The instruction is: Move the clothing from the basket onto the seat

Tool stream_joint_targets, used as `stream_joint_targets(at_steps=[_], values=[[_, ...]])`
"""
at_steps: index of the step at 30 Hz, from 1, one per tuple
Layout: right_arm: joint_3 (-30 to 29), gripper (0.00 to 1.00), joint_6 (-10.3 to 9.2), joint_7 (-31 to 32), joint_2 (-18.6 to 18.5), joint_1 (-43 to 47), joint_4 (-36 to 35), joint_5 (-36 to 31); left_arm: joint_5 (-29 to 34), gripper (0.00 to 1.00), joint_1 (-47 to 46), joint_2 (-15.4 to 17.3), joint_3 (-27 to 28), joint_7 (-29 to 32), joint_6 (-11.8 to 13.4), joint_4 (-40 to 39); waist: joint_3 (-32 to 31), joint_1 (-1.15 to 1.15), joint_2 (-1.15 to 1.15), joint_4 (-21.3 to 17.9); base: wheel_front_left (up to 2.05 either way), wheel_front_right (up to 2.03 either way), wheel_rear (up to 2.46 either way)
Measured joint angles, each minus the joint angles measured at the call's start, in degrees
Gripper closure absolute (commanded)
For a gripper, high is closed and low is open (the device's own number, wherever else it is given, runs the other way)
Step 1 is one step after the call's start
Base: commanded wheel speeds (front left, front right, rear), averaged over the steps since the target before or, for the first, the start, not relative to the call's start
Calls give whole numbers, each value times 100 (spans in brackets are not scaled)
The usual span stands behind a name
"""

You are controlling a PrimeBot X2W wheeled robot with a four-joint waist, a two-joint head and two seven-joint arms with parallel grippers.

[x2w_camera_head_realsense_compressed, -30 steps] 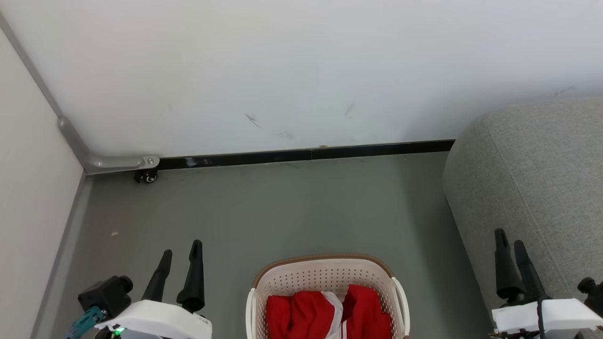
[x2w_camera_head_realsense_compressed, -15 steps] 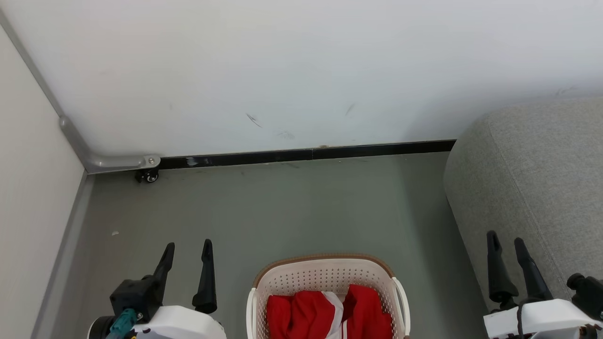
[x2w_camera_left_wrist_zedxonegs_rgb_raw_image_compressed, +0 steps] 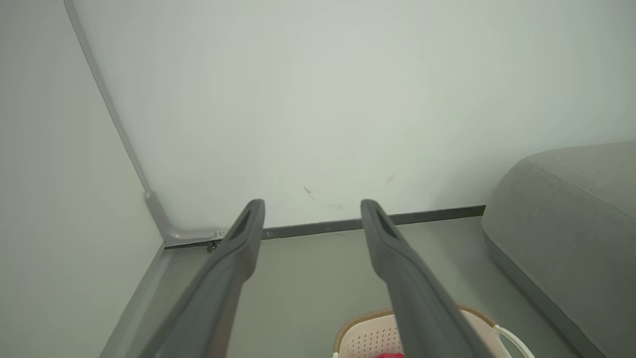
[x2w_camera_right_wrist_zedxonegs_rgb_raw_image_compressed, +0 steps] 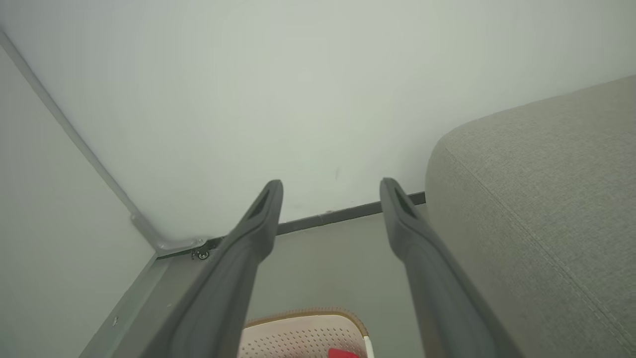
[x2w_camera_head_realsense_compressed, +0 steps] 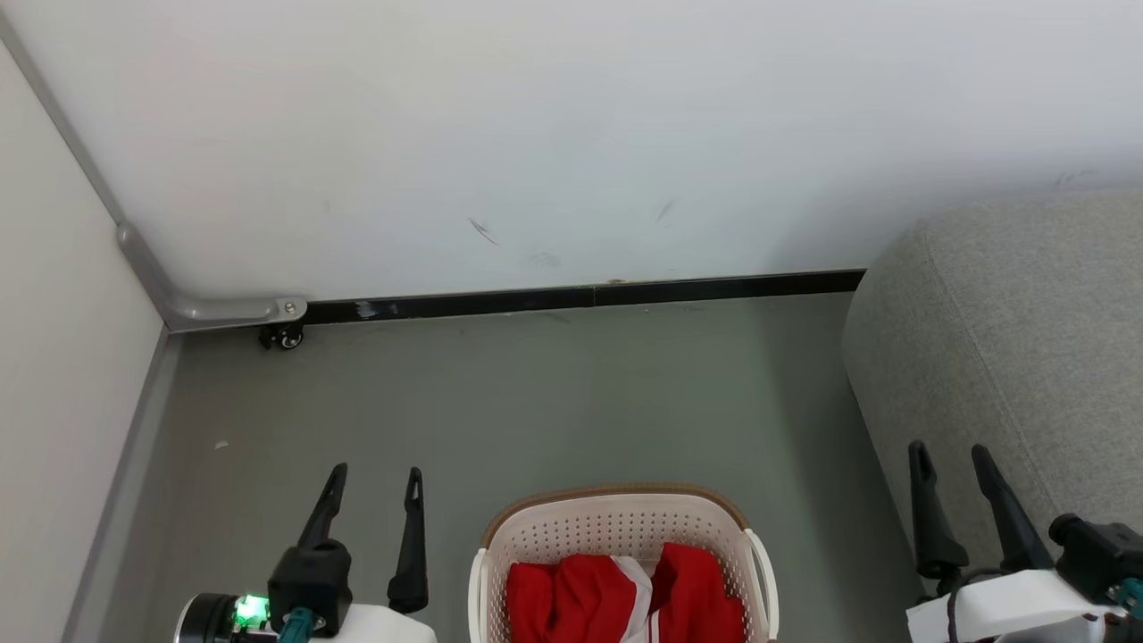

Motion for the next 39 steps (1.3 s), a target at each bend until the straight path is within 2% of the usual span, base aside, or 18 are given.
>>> stream_joint_targets(at_steps=[8, 39], values=[[-9, 0, 0, -59, 1, 19, 1, -681, 683, 0, 0, 13, -131, -165, 242, 99, -26, 0, 0, 3, 0, 0, 0], [66, 0, 1, -58, 1, 33, 99, -483, 673, 0, -1, -38, 52, -188, 342, 376, -83, -1, 0, -6, 0, 0, 0]])
